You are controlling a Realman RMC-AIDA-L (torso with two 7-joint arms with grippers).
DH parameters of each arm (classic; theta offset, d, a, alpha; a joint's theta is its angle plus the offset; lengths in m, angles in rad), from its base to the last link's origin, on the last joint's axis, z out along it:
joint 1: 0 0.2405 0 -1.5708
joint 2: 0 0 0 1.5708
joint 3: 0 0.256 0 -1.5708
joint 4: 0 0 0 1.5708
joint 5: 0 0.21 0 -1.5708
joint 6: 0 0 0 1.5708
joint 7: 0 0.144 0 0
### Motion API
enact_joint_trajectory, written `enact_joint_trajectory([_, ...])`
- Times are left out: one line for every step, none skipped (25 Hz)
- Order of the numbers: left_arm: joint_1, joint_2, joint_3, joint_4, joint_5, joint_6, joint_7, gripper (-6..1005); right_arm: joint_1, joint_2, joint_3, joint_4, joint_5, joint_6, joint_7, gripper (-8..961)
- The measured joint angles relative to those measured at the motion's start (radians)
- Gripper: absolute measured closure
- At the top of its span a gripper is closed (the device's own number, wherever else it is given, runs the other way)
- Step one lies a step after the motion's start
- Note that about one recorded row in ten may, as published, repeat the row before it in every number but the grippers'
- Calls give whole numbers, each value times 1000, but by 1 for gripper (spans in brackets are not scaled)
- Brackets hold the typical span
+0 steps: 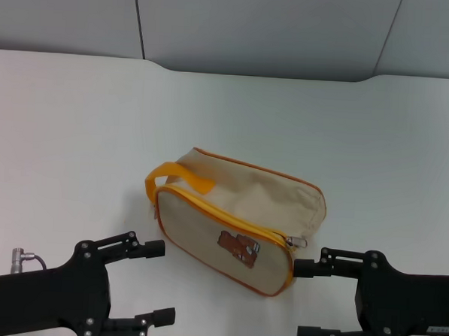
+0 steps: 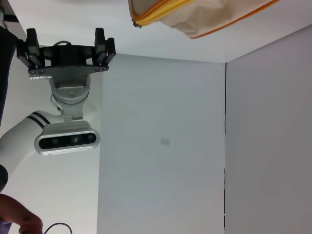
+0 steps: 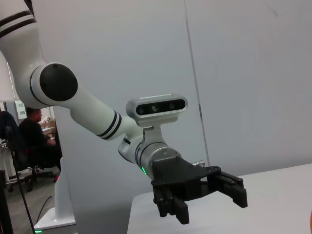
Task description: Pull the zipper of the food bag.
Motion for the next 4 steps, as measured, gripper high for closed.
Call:
enact_joint_trajectory([0,0,0,0,0,0,0,170,0,0,0,0,0,0,0,183])
enact_joint_trajectory([0,-1,0,-1,0,0,0,170,-1,0,0,0,0,0,0,183])
enact_joint_trajectory([-1,-2,0,-1,0,0,0,170,-1,0,0,0,0,0,0,183])
enact_joint_trajectory([-1,-3,0,-1,0,0,1,170,-1,0,0,0,0,0,0,183])
